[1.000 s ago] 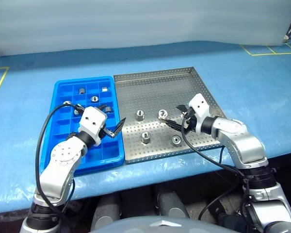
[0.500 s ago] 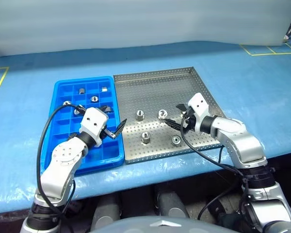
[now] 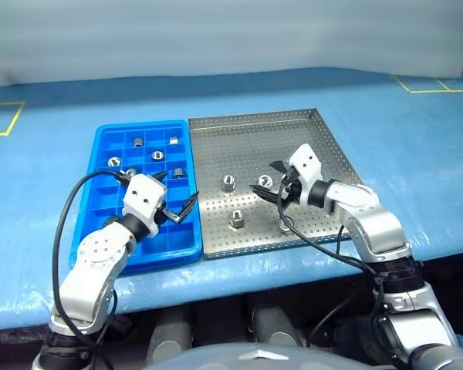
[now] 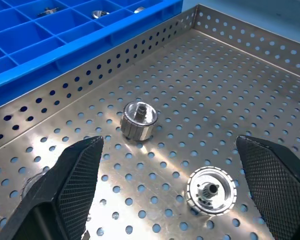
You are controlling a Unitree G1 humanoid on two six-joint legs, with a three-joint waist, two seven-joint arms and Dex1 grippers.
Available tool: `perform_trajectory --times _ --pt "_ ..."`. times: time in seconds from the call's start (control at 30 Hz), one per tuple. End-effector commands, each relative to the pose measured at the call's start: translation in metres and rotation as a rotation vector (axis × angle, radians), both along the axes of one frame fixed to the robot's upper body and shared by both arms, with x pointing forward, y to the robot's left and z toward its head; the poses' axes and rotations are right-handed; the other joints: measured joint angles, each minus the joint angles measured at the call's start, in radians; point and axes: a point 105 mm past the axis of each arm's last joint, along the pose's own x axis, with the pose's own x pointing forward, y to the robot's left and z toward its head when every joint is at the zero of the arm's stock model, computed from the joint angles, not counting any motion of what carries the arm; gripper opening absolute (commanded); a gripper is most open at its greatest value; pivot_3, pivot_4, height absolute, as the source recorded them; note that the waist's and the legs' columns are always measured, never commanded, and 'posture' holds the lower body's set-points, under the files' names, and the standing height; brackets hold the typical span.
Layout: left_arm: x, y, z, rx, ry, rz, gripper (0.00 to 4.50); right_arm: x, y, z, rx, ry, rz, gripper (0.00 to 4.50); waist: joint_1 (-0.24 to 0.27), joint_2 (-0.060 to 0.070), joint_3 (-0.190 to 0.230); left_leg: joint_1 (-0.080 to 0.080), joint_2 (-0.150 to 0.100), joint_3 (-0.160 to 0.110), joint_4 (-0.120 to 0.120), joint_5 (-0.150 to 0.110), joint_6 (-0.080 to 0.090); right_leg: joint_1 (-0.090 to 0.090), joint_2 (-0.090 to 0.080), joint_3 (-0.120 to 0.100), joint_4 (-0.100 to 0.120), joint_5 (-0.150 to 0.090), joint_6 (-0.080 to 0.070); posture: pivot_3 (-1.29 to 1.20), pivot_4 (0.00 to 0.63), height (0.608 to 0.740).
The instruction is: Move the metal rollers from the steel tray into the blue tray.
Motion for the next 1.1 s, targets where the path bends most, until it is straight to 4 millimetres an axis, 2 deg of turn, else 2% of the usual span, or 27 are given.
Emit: perform_trajectory --times 0.03,0.23,0.6,0.77,1.03,1.1 --pt "0.000 -0.013 0.013 -0.022 -0.009 -0.089 4.50 -0.013 0.009 0.013 0.024 -0.061 0.057 4.46 -0.002 0.000 0.000 0.000 0.000 0.000 0.000 0.000 0.000 0.000 0.000 0.000 0.000 0.000 0.000 -0.14 0.150 0.740" --pt "0.012 -0.034 0.006 0.000 0.102 -0.197 4.50 -0.032 0.016 0.014 0.070 -0.081 0.063 4.46 -0.016 0.000 0.000 0.001 0.000 0.000 0.002 0.000 0.000 0.001 0.001 0.000 0.000 -0.001 0.003 -0.20 0.150 0.740" --pt "0.016 -0.053 -0.023 0.141 0.280 -0.342 4.50 -0.038 0.004 0.013 0.081 -0.121 -0.059 4.46 -0.092 0.000 -0.001 0.000 0.000 0.000 0.002 0.000 0.000 0.001 0.001 0.002 0.001 -0.001 0.004 -0.29 0.150 0.740" --pt "0.019 -0.049 -0.042 0.260 0.333 -0.344 4.50 -0.042 0.006 0.013 0.084 -0.128 -0.069 4.46 -0.133 0.000 -0.001 0.001 0.000 0.000 0.002 0.000 0.000 0.001 0.001 0.003 0.001 -0.001 0.004 -0.31 0.150 0.740" --pt "0.024 -0.042 -0.069 0.318 0.429 -0.270 4.50 -0.043 0.007 0.012 0.084 -0.141 -0.084 4.46 -0.188 0.001 -0.001 0.002 0.000 0.000 0.002 0.000 0.000 0.001 0.002 0.005 0.001 -0.001 0.005 -0.31 0.150 0.740" --pt "0.028 -0.039 -0.072 0.320 0.438 -0.232 4.15 -0.041 0.007 0.015 0.076 -0.162 -0.091 4.50 -0.191 0.004 -0.003 0.003 0.000 0.000 0.002 0.000 0.000 0.001 0.002 0.005 0.002 -0.001 0.005 -0.31 0.150 0.740"
